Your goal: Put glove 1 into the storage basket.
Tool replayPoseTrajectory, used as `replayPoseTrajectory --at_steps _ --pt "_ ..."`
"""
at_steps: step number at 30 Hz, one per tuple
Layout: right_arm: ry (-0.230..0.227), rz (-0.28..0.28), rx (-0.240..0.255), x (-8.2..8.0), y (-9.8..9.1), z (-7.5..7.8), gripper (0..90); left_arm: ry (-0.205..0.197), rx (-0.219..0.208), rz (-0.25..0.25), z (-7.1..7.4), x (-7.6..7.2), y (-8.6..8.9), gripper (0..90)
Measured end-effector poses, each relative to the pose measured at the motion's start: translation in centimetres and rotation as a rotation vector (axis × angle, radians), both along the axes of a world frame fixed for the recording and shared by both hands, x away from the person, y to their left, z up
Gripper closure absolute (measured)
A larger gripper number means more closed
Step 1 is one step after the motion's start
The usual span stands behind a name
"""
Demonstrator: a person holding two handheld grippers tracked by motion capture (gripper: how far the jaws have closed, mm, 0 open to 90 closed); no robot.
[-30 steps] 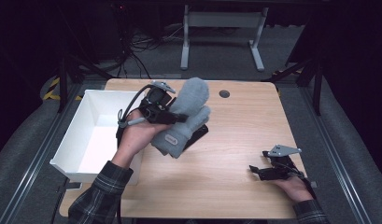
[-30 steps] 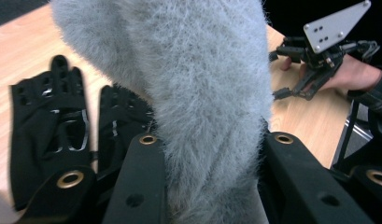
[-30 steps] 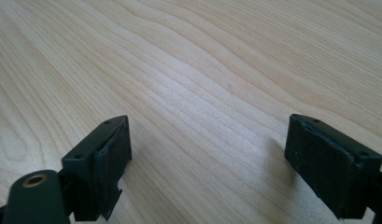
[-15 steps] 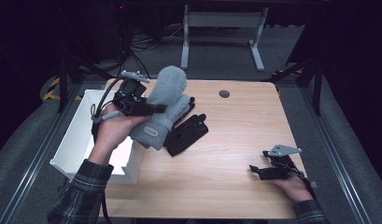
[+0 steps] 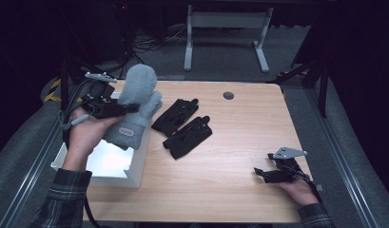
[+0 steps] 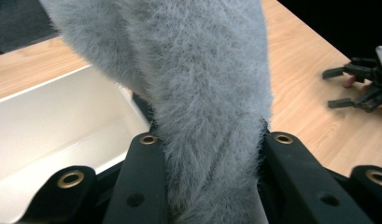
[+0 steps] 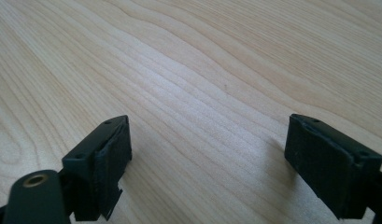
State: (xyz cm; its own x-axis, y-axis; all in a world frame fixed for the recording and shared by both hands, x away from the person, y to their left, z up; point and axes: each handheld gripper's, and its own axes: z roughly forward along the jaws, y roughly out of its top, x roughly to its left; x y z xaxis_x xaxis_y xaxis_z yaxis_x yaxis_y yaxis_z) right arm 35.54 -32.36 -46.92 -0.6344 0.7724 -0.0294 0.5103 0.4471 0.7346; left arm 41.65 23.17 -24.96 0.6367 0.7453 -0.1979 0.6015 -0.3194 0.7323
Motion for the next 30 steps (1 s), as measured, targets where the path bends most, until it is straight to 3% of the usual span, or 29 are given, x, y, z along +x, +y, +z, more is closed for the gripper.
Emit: replayPoseTrajectory --at_steps 6,15,25,30 --pt "0.000 -0.001 0.002 0.0 0.0 0.0 14.9 0.022 -0.016 0.060 -1.4 -0.1 2.3 71.2" --pt "-0.001 -0.004 0.001 0.0 0.0 0.0 14.9 0.092 -0.037 0.132 -5.4 0.4 4.6 71.1" --pt "-0.001 -0.005 -0.001 0.1 -0.1 0.0 14.9 0.194 -0.043 0.186 -10.1 1.6 5.8 71.0" --pt "-0.001 -0.007 -0.003 0.1 -0.1 0.0 14.9 0.277 -0.052 0.196 -13.2 2.3 6.2 70.8"
